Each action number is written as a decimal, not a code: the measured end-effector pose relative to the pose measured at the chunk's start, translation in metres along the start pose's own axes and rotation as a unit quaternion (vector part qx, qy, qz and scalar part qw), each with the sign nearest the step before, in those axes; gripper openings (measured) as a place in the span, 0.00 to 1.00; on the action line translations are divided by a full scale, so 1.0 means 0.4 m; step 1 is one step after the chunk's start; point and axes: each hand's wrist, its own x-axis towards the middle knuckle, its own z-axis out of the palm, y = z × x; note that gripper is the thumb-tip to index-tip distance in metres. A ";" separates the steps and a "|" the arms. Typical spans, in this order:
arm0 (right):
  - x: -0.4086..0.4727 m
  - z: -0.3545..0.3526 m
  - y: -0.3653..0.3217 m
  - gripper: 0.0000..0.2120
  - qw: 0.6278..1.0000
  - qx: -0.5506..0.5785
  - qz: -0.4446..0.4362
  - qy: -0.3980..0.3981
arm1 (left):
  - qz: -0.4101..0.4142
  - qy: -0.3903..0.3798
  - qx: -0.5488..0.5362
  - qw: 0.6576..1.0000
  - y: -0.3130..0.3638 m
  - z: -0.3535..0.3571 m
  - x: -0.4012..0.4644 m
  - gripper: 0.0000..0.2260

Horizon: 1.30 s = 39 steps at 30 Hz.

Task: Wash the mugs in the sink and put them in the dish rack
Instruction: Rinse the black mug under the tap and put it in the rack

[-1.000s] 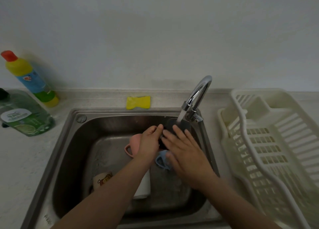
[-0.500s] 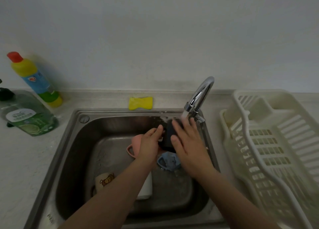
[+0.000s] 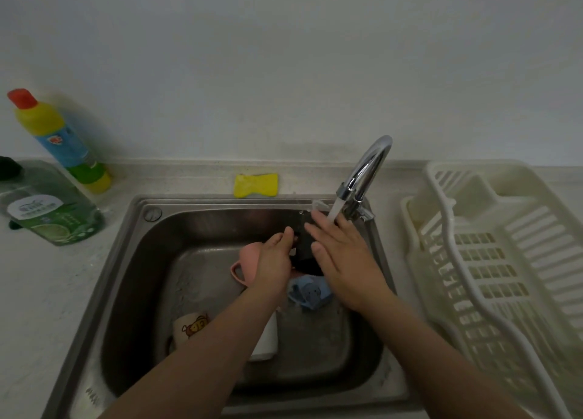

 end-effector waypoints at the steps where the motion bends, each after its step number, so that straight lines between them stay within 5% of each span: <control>1: -0.012 0.002 -0.008 0.32 1.000 -0.007 -0.016 -0.003 | 0.002 -0.003 -0.002 1.000 0.001 -0.001 0.003 0.11; 4: -0.055 0.024 -0.020 0.29 0.996 -0.019 -0.076 -0.041 | -0.005 -0.021 0.006 1.000 -0.009 -0.019 0.005 0.11; 8: 0.004 -0.002 0.012 0.33 0.999 0.038 0.005 -0.004 | -0.022 -0.020 -0.028 0.999 -0.014 -0.013 -0.002 0.12; 13: -0.087 0.033 -0.017 0.30 0.995 0.053 -0.073 -0.032 | -0.027 -0.010 -0.042 0.999 -0.009 -0.042 0.006 0.14; 17: -0.016 0.025 0.000 0.26 0.975 0.202 0.096 -0.003 | -0.025 0.015 -0.023 0.999 -0.007 -0.036 0.009 0.16; 22: -0.093 0.052 -0.039 0.27 0.978 0.202 0.044 -0.021 | -0.020 0.013 -0.032 0.999 -0.010 -0.049 0.026 0.14; 25: -0.025 0.036 -0.018 0.26 0.942 0.298 0.153 0.012 | -0.012 0.016 -0.023 1.000 -0.013 -0.036 0.027 0.11; 30: -0.101 0.047 -0.050 0.32 0.979 0.187 0.076 -0.026 | 0.003 0.016 -0.028 0.999 -0.011 -0.035 0.039 0.12; 34: -0.020 0.017 -0.020 0.29 0.963 0.232 0.140 0.006 | -0.012 0.004 -0.030 0.999 -0.015 -0.021 0.031 0.11; 39: -0.070 0.036 -0.043 0.33 0.997 0.067 0.014 -0.034 | 0.007 0.019 0.008 1.000 -0.011 -0.036 0.038 0.10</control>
